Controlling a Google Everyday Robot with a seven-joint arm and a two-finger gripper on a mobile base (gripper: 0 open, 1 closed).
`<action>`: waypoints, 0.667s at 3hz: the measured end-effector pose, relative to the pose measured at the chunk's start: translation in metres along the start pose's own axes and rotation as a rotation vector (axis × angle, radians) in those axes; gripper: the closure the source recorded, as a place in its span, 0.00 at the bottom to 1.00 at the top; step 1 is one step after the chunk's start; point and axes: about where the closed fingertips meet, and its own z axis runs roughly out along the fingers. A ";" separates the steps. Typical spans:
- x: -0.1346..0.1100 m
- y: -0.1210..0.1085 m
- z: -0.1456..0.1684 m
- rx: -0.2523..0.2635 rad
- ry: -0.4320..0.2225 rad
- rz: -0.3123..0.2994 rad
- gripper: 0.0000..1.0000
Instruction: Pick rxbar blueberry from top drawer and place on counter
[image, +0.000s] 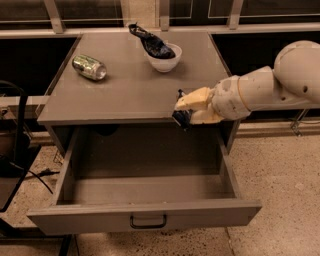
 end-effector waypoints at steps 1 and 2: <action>0.030 -0.010 0.015 0.020 0.010 -0.016 1.00; 0.058 -0.022 0.025 0.018 0.008 -0.029 1.00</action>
Offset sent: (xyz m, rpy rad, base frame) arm 0.1027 0.0240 0.0339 -0.0032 -0.0475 0.0232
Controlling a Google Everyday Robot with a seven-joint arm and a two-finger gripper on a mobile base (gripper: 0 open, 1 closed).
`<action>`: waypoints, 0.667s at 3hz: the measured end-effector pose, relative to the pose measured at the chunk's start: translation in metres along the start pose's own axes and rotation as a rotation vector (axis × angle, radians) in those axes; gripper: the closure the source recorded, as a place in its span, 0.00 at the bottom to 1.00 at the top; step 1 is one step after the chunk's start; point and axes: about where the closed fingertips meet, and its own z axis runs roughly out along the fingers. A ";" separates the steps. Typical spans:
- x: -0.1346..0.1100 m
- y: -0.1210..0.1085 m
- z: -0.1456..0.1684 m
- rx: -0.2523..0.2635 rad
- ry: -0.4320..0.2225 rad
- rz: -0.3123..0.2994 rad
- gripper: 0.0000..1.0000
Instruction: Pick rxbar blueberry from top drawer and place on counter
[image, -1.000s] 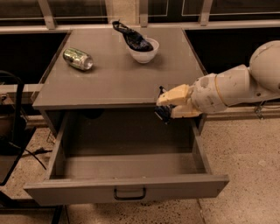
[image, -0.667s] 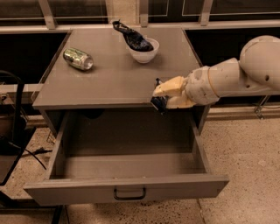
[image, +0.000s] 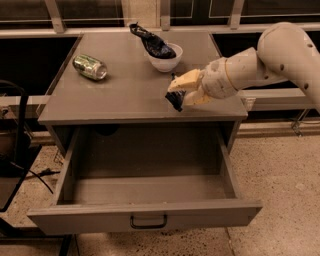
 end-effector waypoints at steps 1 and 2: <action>0.022 -0.012 0.011 -0.005 -0.018 -0.011 1.00; 0.031 -0.019 0.029 -0.005 -0.046 -0.016 1.00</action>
Offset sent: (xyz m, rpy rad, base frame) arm 0.0577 0.0400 0.0015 -0.0141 0.0360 0.0674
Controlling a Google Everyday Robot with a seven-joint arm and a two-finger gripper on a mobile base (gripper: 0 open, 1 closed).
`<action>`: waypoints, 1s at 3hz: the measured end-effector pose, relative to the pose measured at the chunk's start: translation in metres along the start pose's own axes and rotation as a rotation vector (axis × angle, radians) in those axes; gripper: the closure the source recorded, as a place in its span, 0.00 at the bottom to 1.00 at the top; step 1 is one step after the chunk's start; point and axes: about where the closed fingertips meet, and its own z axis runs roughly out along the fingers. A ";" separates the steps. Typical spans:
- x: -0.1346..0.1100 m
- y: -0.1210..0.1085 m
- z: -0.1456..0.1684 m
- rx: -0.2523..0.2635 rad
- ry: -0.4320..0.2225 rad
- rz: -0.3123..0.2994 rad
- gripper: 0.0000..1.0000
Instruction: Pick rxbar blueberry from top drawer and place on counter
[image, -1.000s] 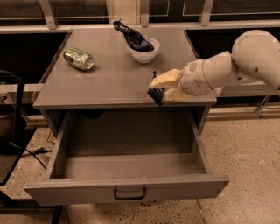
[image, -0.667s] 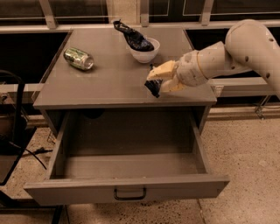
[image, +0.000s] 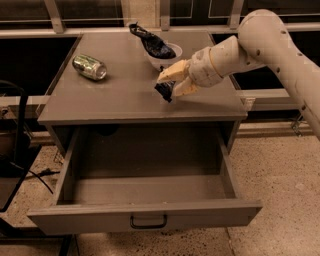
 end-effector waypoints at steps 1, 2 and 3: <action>0.002 -0.001 0.017 -0.009 -0.028 0.000 1.00; 0.000 0.004 0.032 -0.031 -0.056 0.007 1.00; -0.005 0.011 0.044 -0.070 -0.081 0.013 1.00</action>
Offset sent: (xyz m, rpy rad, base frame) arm 0.0114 0.0254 -0.0362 -0.0566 0.0792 0.0363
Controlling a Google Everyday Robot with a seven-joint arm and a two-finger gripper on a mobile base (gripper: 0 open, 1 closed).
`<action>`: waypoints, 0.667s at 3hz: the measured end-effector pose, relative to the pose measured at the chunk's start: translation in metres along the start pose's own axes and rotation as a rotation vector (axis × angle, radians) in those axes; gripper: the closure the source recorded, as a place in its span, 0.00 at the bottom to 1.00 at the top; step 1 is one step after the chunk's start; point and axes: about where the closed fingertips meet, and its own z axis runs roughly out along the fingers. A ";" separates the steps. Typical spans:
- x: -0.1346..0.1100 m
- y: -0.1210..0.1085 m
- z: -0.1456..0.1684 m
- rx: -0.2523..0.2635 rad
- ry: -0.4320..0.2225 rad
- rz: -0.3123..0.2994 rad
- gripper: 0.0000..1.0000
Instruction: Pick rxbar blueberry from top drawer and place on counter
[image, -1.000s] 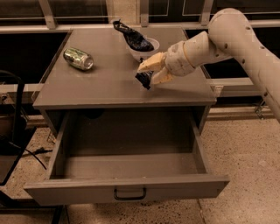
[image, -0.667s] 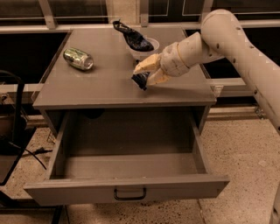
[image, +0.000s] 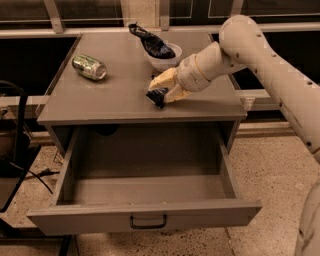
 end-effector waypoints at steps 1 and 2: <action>0.000 0.000 0.001 -0.002 -0.001 0.000 0.83; 0.000 0.000 0.001 -0.002 -0.001 0.000 0.59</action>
Offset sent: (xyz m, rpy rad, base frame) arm 0.0000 0.0003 -0.0007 -0.0017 0.0013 0.0004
